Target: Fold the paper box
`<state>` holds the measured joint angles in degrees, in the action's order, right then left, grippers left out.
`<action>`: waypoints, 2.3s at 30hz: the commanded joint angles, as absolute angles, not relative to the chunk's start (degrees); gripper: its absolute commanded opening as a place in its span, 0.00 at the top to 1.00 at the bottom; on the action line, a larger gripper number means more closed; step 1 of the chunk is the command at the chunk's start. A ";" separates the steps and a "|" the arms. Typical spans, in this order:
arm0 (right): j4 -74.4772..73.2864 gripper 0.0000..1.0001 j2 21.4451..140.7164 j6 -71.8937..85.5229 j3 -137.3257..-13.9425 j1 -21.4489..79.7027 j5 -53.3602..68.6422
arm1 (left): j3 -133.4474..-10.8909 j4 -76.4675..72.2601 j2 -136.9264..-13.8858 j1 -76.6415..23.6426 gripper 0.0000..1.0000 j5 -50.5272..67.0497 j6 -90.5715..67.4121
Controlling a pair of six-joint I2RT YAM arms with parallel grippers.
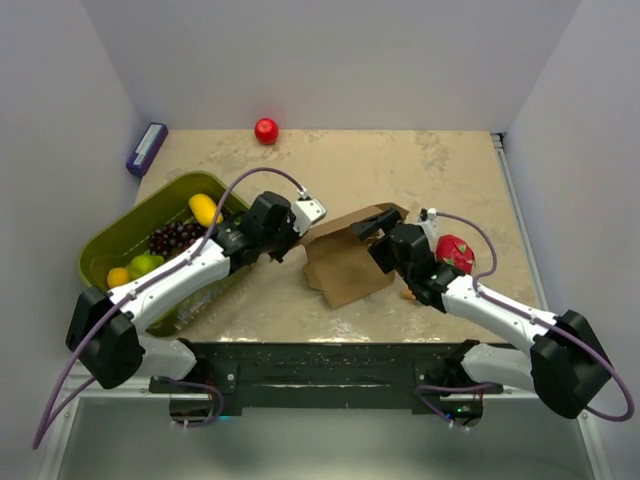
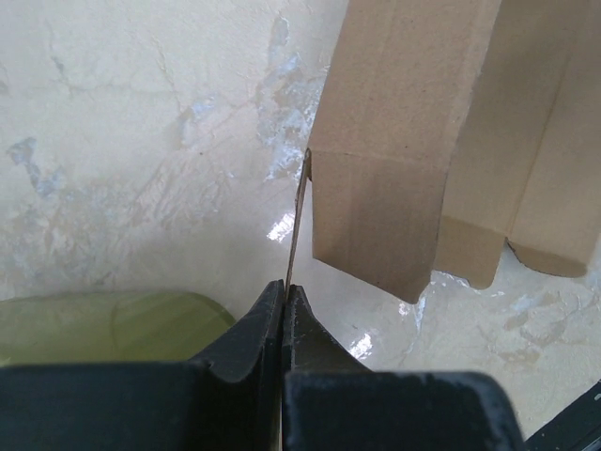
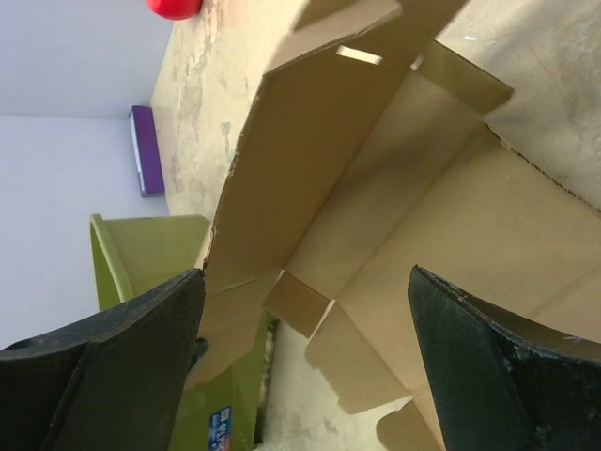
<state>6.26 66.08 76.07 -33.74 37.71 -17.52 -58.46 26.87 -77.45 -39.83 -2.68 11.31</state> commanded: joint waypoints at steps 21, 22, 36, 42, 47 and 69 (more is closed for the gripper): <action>12.04 0.10 65.47 74.71 -35.24 34.37 -21.36 | -56.87 27.86 -77.61 -39.55 1.00 8.70 14.94; 12.39 0.10 66.09 74.45 -35.51 33.84 -20.92 | -56.87 27.77 -77.35 -39.55 1.00 8.96 15.12; 12.84 0.62 79.72 61.18 -46.58 28.04 -11.34 | -57.48 28.21 -76.90 -39.55 1.00 8.53 16.08; 6.09 0.87 80.86 60.56 -49.21 28.21 -10.37 | -61.69 29.79 -81.82 -39.46 1.00 4.05 17.40; 1.24 1.00 79.29 61.17 -49.13 30.31 -10.89 | -65.73 30.06 -85.78 -38.06 1.00 2.38 18.98; -16.68 0.13 62.57 44.47 -40.43 31.56 -23.37 | -66.88 29.27 -88.33 -37.09 1.00 5.63 21.80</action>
<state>-9.67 61.95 47.81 -41.58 32.82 -18.90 -67.26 30.81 -89.45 -37.50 4.93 20.67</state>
